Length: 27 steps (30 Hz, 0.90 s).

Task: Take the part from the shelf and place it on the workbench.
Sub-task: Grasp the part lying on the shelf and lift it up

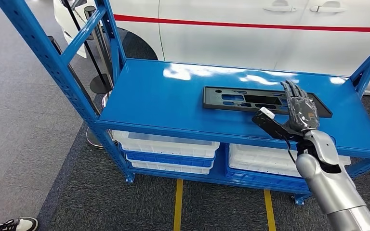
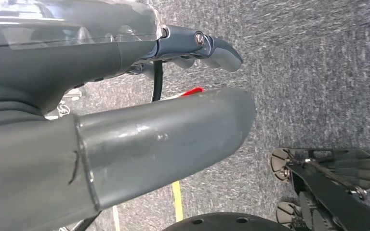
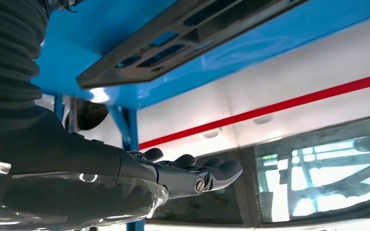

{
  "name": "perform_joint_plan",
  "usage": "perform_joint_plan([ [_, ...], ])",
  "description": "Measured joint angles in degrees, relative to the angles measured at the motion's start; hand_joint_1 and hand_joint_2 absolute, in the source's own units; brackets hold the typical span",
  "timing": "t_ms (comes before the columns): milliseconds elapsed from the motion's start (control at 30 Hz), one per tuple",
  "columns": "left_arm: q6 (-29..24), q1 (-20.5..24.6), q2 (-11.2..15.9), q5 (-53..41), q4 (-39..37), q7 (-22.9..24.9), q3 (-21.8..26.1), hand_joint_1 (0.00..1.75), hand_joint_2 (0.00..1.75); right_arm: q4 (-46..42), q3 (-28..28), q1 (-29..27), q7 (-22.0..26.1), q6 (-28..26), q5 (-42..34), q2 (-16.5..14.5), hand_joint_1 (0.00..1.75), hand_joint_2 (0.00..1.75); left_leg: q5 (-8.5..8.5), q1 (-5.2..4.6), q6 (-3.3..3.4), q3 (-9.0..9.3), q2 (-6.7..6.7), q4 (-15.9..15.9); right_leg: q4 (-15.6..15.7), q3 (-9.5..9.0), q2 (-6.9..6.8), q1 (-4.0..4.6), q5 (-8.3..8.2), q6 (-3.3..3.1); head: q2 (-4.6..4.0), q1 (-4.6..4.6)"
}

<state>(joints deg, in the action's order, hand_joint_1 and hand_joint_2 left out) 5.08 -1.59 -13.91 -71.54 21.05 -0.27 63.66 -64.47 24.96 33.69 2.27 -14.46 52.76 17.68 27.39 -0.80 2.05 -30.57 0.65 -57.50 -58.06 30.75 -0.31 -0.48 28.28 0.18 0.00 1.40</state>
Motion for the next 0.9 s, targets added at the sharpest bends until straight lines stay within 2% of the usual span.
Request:
perform_joint_plan([
  [133,-1.0,1.3,0.9,-1.3,-2.8,-1.7,0.8,0.0,0.0,4.0,-0.1,2.6,-1.4,-1.1,3.9,0.0,0.0,1.75,0.0,0.0,0.0,-0.01,0.0,0.0,0.0,0.0,0.0,0.01,-0.01,0.01,0.0,-0.01],
  [333,-1.7,2.1,1.5,-2.1,-5.0,-2.7,1.3,0.0,0.0,6.4,0.0,3.0,-2.1,-1.1,7.4,-0.6,0.0,1.75,0.0,0.0,0.0,-0.05,-0.01,0.0,0.0,0.02,0.01,0.03,-0.01,0.01,0.0,0.0],
  [900,-1.7,2.2,1.7,-2.3,-5.8,-2.7,2.0,0.0,0.0,7.2,1.9,2.4,-1.7,0.3,9.5,-4.6,0.0,1.75,0.0,0.0,0.0,-0.07,0.0,0.0,0.0,0.06,0.01,0.11,-0.01,0.01,0.0,0.0],
])
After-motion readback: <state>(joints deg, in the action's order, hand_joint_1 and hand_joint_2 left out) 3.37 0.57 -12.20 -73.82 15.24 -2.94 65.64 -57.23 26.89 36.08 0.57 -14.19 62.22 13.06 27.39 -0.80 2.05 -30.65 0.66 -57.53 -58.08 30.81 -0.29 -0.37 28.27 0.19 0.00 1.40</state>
